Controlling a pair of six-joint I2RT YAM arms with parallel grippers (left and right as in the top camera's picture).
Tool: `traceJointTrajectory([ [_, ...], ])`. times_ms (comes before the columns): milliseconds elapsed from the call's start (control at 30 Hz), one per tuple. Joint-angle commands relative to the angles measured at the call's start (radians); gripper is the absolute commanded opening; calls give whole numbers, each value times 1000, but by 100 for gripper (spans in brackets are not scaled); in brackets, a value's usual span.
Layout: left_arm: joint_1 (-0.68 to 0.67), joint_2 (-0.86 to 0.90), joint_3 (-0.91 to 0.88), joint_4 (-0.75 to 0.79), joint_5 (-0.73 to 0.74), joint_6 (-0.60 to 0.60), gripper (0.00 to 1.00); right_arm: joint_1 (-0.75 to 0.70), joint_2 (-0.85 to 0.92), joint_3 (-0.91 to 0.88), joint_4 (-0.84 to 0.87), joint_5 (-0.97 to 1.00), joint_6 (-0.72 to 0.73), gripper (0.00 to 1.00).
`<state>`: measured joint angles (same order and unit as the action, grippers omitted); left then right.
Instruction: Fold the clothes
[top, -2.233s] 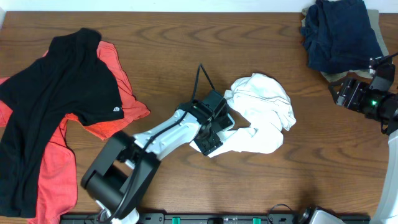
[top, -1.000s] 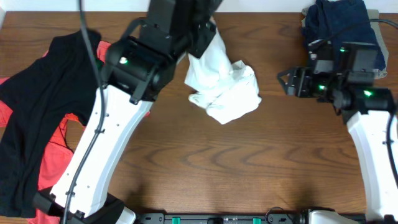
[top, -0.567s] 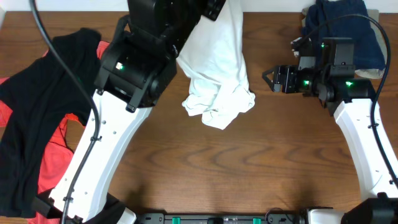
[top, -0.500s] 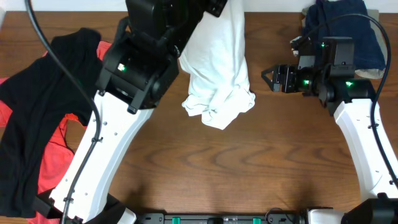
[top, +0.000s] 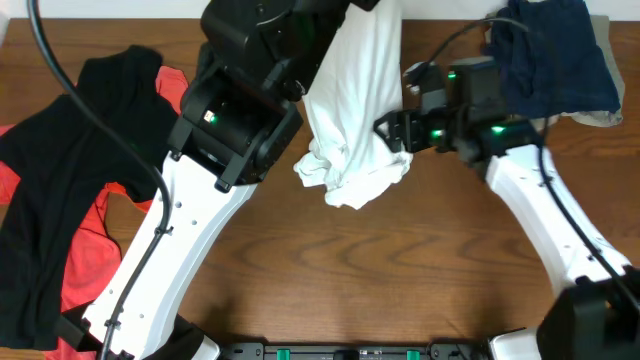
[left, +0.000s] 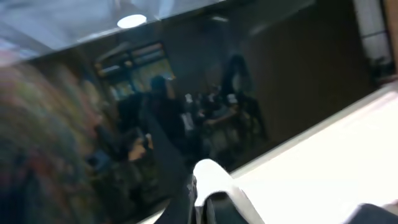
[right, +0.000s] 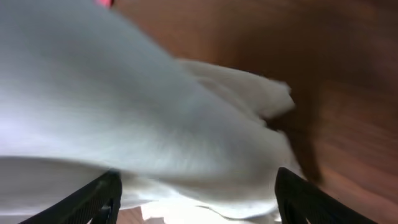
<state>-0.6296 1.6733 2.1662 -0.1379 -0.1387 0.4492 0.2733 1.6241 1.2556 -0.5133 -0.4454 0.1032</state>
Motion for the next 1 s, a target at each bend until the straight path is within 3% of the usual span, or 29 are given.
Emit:
traceJointTrajectory([
  [0, 2, -23, 32, 44, -105, 92, 6, 43, 50, 5, 2, 44, 24, 77],
  [133, 2, -37, 32, 66, -174, 140, 6, 67, 119, 5, 28, 91, 51, 76],
  [233, 5, -55, 32, 69, -205, 153, 6, 67, 165, 5, 59, 91, 66, 70],
  [333, 6, -76, 32, 69, -238, 169, 7, 67, 199, 5, 82, 91, 69, 41],
  [400, 12, -88, 32, 69, -266, 169, 6, 65, 206, 5, 96, 91, 69, 15],
  [500, 26, -99, 32, 62, -277, 172, 6, 53, 201, 5, 118, 91, 77, 5],
  [567, 33, -101, 32, 55, -278, 172, 6, 42, 199, 5, 124, 89, 87, 7],
  [667, 38, -101, 32, 34, -278, 172, 6, 35, 201, 5, 124, 77, 106, 37],
  [733, 38, -101, 32, 21, -278, 172, 6, 40, 202, 5, 129, 66, 110, 49],
  [967, 38, -101, 31, 17, -278, 172, 6, 118, 225, 5, 182, 64, 143, 71],
])
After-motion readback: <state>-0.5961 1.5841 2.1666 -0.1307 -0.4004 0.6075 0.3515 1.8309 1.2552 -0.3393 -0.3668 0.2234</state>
